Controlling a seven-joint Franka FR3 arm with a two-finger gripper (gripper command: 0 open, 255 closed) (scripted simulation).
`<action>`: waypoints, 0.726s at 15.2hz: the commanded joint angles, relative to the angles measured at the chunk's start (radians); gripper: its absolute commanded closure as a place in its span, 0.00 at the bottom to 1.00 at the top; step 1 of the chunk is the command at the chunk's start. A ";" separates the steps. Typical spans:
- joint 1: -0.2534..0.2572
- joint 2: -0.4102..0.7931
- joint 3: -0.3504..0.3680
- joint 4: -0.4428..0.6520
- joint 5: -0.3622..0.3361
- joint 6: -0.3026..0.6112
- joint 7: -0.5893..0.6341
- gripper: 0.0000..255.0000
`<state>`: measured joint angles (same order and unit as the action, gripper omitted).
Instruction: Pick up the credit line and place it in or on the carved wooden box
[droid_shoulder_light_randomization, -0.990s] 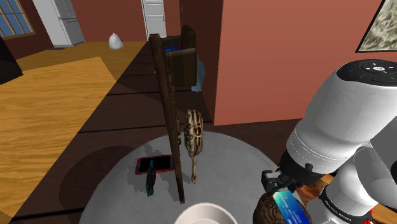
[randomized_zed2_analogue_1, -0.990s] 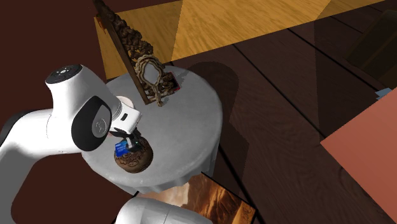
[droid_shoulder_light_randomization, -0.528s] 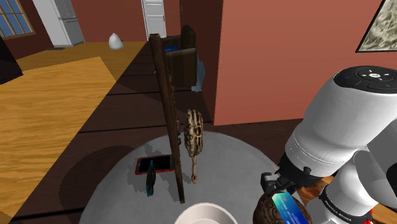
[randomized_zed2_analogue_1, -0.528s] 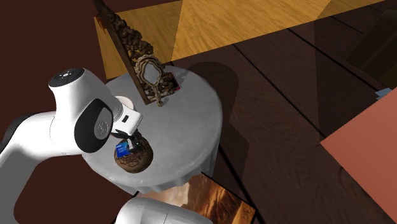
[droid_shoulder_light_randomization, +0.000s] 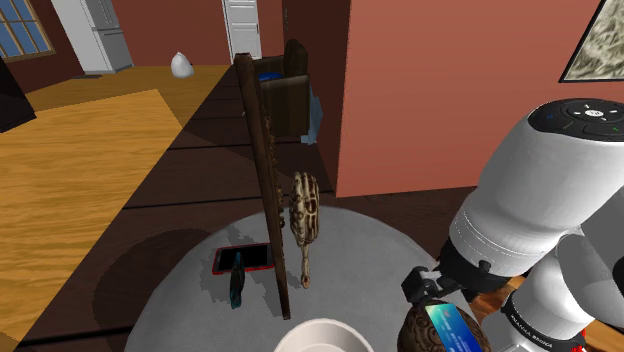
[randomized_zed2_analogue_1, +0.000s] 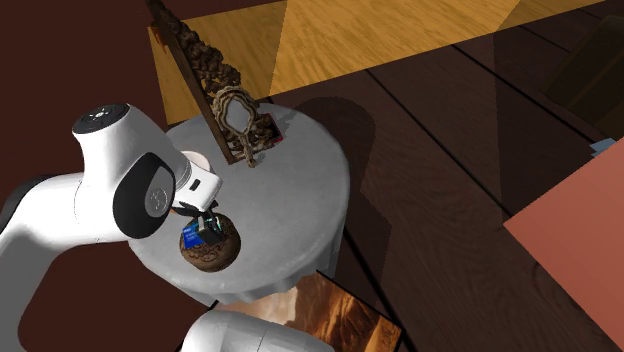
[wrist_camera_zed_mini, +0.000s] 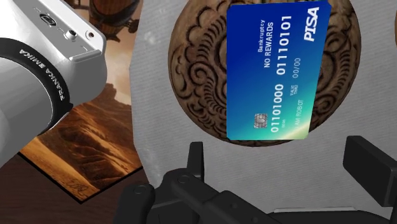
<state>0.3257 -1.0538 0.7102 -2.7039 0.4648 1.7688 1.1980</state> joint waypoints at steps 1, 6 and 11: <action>-0.007 -0.006 -0.028 0.047 -0.025 -0.052 0.002 0.00; -0.016 -0.004 -0.053 0.105 -0.049 -0.107 0.006 0.00; -0.016 -0.004 -0.053 0.105 -0.048 -0.107 0.006 0.00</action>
